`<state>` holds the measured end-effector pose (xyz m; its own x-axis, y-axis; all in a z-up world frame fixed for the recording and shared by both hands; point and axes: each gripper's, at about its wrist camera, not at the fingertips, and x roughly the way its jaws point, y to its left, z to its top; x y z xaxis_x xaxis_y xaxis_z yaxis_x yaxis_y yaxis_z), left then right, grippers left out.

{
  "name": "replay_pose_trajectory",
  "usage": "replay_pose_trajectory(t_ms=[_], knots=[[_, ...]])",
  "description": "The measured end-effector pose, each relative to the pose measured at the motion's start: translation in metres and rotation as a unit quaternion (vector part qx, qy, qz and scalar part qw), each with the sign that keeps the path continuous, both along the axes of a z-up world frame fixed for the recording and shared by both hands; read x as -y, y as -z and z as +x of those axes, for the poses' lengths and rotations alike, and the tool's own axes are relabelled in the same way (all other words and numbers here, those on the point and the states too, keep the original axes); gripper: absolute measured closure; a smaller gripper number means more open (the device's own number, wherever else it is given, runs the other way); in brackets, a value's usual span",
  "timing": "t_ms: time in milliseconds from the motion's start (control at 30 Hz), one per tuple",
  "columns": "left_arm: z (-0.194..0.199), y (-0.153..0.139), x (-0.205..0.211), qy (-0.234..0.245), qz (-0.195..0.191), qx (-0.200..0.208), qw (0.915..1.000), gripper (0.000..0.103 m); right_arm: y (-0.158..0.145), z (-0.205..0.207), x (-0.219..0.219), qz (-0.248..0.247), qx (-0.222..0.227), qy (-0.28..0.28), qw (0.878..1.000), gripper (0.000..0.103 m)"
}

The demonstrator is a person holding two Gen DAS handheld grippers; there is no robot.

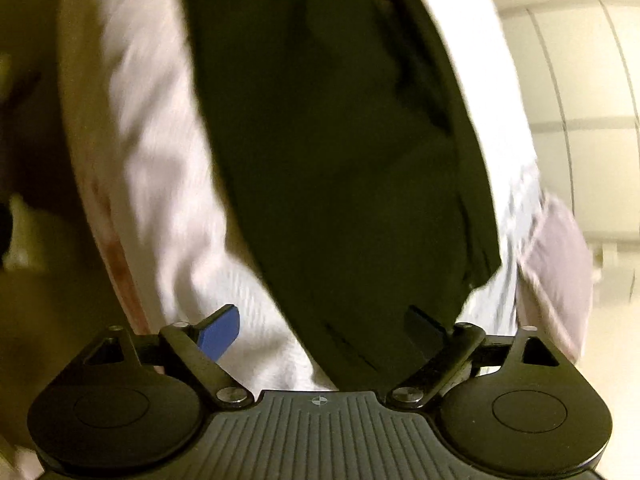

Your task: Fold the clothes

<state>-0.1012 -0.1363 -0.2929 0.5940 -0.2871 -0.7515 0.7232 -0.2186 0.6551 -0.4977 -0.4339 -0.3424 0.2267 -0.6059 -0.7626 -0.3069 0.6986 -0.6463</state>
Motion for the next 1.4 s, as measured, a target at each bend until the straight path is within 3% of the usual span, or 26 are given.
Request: replay_pose_trajectory(t_ms=[133, 367, 533, 700, 867, 1033, 1067, 1133, 1167, 1233, 1400], knots=[[-0.005, 0.0, 0.011, -0.012, 0.028, 0.018, 0.9994, 0.097, 0.02, -0.021, 0.022, 0.006, 0.012, -0.052, 0.999, 0.027], [-0.006, 0.006, 0.013, -0.014, 0.078, 0.063, 0.9949, 0.097, 0.016, -0.046, 0.059, 0.034, 0.077, -0.072, 0.994, 0.03], [-0.004, -0.002, 0.024, -0.036, 0.07, 0.066, 0.9947, 0.097, 0.0, -0.049, 0.063, 0.043, 0.107, -0.065, 0.991, 0.042], [-0.003, -0.002, 0.032, -0.049, 0.066, 0.065, 0.9944, 0.097, 0.007, -0.037, 0.049, 0.048, 0.123, -0.104, 0.986, 0.044], [-0.002, -0.002, 0.028, -0.037, 0.07, 0.067, 0.9946, 0.097, 0.014, -0.037, 0.066, 0.012, 0.12, -0.105, 0.987, 0.044], [-0.005, -0.002, 0.026, -0.04, 0.07, 0.068, 0.9945, 0.097, 0.027, -0.051, 0.105, -0.036, 0.075, -0.059, 0.995, 0.046], [-0.006, -0.003, 0.026, -0.042, 0.069, 0.067, 0.9945, 0.097, 0.026, -0.052, 0.11, -0.034, 0.072, -0.052, 0.995, 0.049], [-0.006, -0.01, 0.029, -0.05, 0.067, 0.064, 0.9945, 0.099, 0.018, -0.051, 0.115, -0.017, 0.064, -0.049, 0.997, 0.086], [-0.005, -0.016, 0.03, -0.055, 0.063, 0.065, 0.9944, 0.1, 0.011, -0.049, 0.115, -0.01, 0.063, -0.05, 0.997, 0.092], [-0.005, -0.033, 0.032, -0.062, 0.056, 0.069, 0.9941, 0.1, -0.005, -0.046, 0.116, 0.001, 0.067, -0.047, 0.997, 0.097], [-0.003, -0.096, 0.035, -0.067, 0.031, 0.087, 0.9935, 0.1, -0.066, -0.05, 0.124, 0.011, 0.095, -0.041, 0.995, 0.099]])
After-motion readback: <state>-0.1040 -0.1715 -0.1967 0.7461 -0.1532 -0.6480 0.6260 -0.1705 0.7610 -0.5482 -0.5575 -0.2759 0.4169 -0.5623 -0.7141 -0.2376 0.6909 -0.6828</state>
